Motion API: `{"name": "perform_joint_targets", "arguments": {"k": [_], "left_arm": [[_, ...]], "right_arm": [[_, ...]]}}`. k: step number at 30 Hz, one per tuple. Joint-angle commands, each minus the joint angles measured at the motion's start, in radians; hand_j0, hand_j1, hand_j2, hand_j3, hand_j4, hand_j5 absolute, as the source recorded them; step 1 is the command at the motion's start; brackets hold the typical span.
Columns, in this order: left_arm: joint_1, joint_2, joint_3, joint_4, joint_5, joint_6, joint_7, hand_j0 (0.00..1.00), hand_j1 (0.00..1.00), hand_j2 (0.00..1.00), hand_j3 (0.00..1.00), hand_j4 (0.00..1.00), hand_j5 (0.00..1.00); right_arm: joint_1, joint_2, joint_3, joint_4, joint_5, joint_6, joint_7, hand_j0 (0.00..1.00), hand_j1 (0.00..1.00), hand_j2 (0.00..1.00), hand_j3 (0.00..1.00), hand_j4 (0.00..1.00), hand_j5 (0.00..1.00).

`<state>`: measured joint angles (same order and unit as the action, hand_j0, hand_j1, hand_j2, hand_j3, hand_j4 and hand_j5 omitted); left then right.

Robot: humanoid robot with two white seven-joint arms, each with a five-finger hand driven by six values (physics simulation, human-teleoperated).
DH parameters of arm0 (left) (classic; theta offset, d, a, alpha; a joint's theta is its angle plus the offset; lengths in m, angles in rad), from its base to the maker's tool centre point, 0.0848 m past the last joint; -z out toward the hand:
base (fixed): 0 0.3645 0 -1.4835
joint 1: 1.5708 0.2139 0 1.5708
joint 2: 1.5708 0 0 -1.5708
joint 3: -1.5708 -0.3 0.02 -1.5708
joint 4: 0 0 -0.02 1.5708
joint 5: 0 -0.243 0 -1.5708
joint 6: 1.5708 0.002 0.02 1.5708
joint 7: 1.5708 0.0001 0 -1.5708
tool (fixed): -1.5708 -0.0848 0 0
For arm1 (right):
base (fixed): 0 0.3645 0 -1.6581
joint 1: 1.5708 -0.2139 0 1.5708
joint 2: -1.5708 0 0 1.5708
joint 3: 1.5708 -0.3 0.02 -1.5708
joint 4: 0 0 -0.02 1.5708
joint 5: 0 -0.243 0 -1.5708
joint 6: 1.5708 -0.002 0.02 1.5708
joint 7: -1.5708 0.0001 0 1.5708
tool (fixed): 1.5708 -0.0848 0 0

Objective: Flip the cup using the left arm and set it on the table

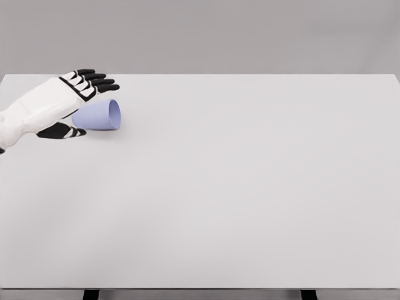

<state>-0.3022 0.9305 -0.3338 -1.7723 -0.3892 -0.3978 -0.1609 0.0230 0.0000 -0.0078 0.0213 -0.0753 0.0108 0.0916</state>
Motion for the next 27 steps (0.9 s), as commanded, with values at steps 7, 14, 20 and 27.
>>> {"name": "perform_joint_targets", "arguments": {"k": [7,14,20,27], "left_arm": [[-0.031,0.001,-0.111,-0.006,0.26,0.197,0.003,1.0,1.0,1.0,1.0,1.0,1.0],[-0.109,0.002,-0.232,-0.016,0.314,0.428,0.0,1.0,1.0,1.0,1.0,1.0,1.0],[-0.258,0.01,-0.433,-0.001,0.343,0.514,0.0,1.0,1.0,1.0,1.0,1.0,1.0],[-0.268,0.05,-0.461,-0.002,0.415,0.531,-0.003,1.0,1.0,1.0,1.0,1.0,1.0]], "right_arm": [[0.0,0.0,0.0,0.0,0.0,0.0,0.0,1.0,1.0,1.0,1.0,1.0,1.0],[0.0,0.0,0.0,0.0,0.0,0.0,0.0,1.0,1.0,1.0,1.0,1.0,1.0],[0.0,0.0,0.0,0.0,0.0,0.0,0.0,1.0,1.0,1.0,1.0,1.0,1.0],[0.0,0.0,0.0,0.0,0.0,0.0,0.0,1.0,1.0,1.0,1.0,1.0,1.0]]}}
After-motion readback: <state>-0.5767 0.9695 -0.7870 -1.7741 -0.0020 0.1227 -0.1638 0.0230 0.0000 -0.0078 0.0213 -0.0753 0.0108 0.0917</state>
